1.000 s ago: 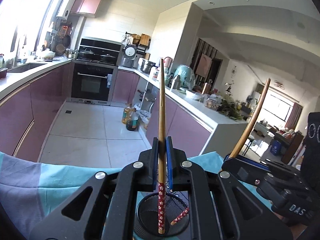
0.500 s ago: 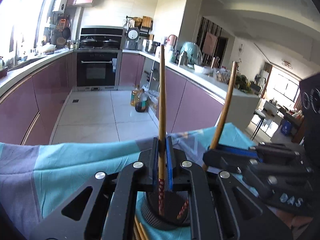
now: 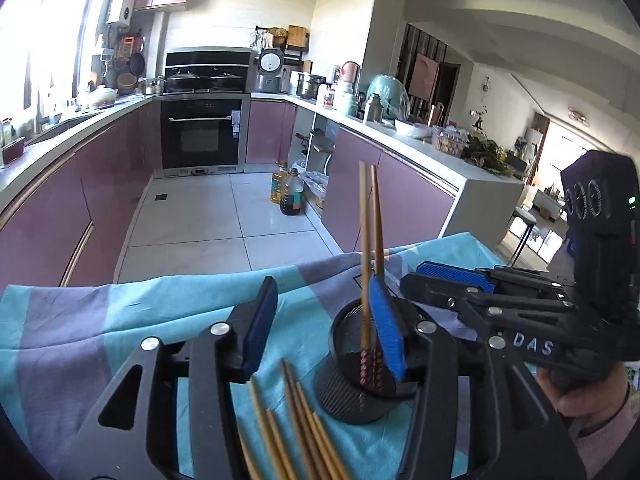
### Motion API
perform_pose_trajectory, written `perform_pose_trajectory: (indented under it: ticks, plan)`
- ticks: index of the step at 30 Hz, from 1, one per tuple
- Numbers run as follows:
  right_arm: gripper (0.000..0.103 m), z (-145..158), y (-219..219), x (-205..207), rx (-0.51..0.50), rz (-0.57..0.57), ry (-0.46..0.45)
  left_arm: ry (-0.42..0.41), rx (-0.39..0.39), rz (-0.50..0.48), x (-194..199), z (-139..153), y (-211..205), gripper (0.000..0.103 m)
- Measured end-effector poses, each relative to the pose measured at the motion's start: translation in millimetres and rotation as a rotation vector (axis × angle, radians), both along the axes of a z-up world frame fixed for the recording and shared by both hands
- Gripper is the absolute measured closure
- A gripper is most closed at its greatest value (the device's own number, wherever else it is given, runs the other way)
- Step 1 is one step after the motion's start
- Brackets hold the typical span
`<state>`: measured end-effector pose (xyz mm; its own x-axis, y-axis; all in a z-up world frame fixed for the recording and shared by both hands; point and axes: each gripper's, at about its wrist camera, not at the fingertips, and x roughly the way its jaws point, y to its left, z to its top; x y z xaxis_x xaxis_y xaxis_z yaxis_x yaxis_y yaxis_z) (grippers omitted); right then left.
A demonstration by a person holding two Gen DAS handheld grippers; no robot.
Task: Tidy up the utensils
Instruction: 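Lower the chopstick into the mesh cup and open the left tool while the right tool releases its own, then move both tools back over the remaining chopsticks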
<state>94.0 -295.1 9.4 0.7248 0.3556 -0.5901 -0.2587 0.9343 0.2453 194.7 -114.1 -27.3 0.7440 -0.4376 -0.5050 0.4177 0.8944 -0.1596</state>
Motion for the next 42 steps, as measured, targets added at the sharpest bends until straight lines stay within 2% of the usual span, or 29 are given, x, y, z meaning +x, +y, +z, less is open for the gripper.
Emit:
perform_pose_trajectory:
  ticks: [3,6,8,10,15,20,28,35,40,42]
  plan:
    - [0.076,5,1,-13,0.015,0.012,-0.025,0.002,-0.001,0.012,-12,8,20,0.051]
    - [0.072,12,6,-32,0.018,0.059,-0.059,0.004,0.002,0.023,-28,5,42,0.048]
    - [0.064,16,11,-47,-0.004,0.086,-0.077,0.009,0.013,0.034,-38,1,57,0.046]
    - [0.064,18,14,-58,-0.016,0.112,-0.083,0.024,0.02,0.03,-46,-5,71,0.046]
    - [0.063,5,24,-80,-0.026,0.162,-0.042,0.052,0.094,0.041,-68,-32,96,0.046]
    - [0.063,-27,42,-86,-0.044,0.194,0.055,0.097,0.129,0.048,-85,-56,116,0.046]
    - [0.063,-73,65,-87,-0.07,0.202,0.177,0.143,0.175,0.032,-95,-71,101,0.046]
    - [0.063,-87,71,-89,-0.09,0.18,0.2,0.211,0.197,0.022,-90,-82,86,0.049]
    - [0.063,-94,74,-87,-0.104,0.167,0.215,0.23,0.221,0.014,-88,-87,81,0.05]
    - [0.063,-96,75,-86,-0.108,0.163,0.219,0.236,0.227,0.012,-87,-89,79,0.054]
